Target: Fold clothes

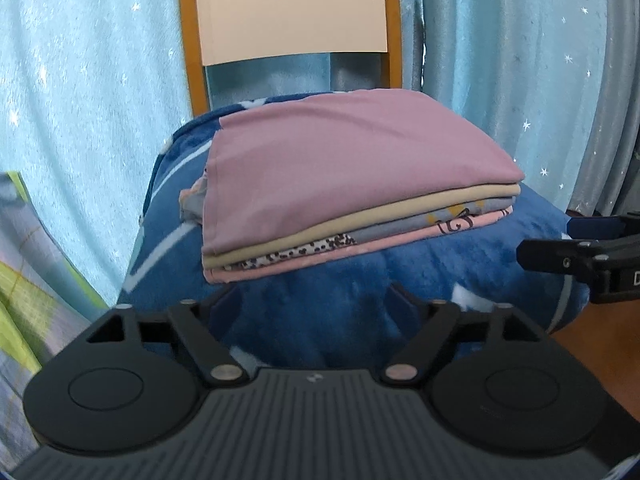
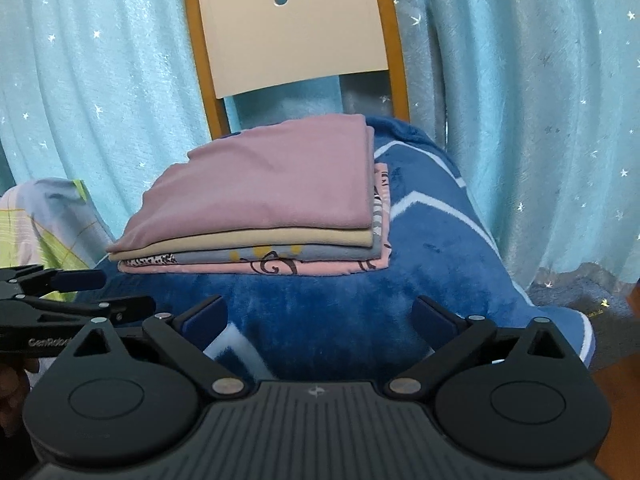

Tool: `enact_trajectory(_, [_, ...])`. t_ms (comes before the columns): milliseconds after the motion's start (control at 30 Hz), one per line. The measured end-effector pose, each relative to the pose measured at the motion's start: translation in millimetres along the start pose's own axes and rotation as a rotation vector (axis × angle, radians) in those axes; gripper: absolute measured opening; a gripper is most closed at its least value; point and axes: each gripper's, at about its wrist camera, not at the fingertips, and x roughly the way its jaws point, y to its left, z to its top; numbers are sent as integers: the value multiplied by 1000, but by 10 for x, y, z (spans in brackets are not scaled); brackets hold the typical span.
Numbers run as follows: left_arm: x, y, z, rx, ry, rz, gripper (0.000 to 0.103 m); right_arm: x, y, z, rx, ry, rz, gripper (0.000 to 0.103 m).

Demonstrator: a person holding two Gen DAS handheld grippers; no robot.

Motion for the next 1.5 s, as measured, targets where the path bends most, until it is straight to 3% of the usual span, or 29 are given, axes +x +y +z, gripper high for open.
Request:
enact_trajectory(133, [-3, -2, -22, -4, -7, 2, 102, 31, -13, -2, 6, 17, -28, 101])
enact_trajectory(667, [225, 90, -42, -66, 48, -12, 102, 258, 5, 40, 7, 40, -64, 103])
enact_trajectory(833, [287, 22, -82, -5, 62, 14, 102, 426, 24, -40, -25, 77, -85, 103])
enact_trajectory(1500, [348, -35, -29, -19, 110, 54, 103, 500, 136, -77, -76, 86, -141, 103])
